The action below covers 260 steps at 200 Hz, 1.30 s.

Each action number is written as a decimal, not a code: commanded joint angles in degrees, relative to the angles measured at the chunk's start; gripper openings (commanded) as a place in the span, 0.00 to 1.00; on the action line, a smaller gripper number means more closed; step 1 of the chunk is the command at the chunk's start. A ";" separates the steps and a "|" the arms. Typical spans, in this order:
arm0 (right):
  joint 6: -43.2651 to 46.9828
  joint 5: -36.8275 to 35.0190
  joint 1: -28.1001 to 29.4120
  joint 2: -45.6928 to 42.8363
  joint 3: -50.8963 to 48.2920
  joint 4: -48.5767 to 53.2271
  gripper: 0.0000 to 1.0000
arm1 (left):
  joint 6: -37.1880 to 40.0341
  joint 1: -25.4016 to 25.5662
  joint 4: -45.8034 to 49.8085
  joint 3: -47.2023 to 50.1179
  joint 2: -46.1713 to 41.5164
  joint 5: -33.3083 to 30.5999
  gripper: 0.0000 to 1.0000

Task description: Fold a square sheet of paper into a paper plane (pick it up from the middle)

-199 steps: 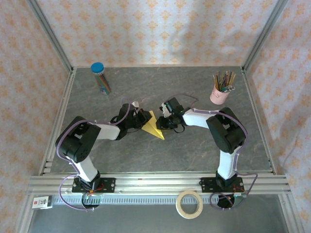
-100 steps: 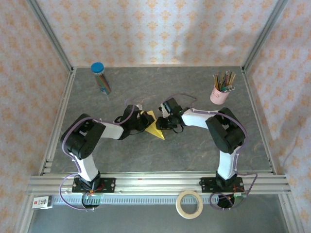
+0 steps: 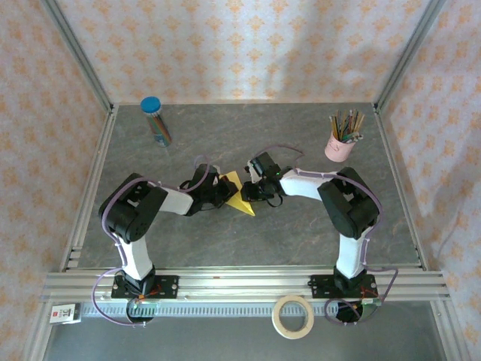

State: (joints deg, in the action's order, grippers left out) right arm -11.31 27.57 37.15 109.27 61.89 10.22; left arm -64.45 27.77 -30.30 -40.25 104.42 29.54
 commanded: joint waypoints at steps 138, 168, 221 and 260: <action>-4.88 -6.53 0.37 -3.39 -0.34 2.56 0.34 | 1.62 0.50 10.20 -1.66 2.79 -3.17 0.01; -6.41 -4.25 -1.99 -9.75 -1.43 1.38 0.40 | 1.87 0.50 10.42 -1.68 3.24 -3.00 0.01; -5.94 11.58 -3.96 -8.82 -3.41 -3.94 0.29 | 2.34 0.53 10.10 -2.33 3.65 -2.47 0.01; -5.21 17.54 -3.92 -5.81 -3.06 -5.60 0.16 | 3.21 0.56 10.24 -2.62 3.84 -1.72 0.01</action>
State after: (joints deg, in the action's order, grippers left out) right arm -17.30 38.85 33.06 101.43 59.35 6.52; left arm -63.29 27.77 -25.50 -42.76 105.49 29.28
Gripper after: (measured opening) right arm 0.183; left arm 0.049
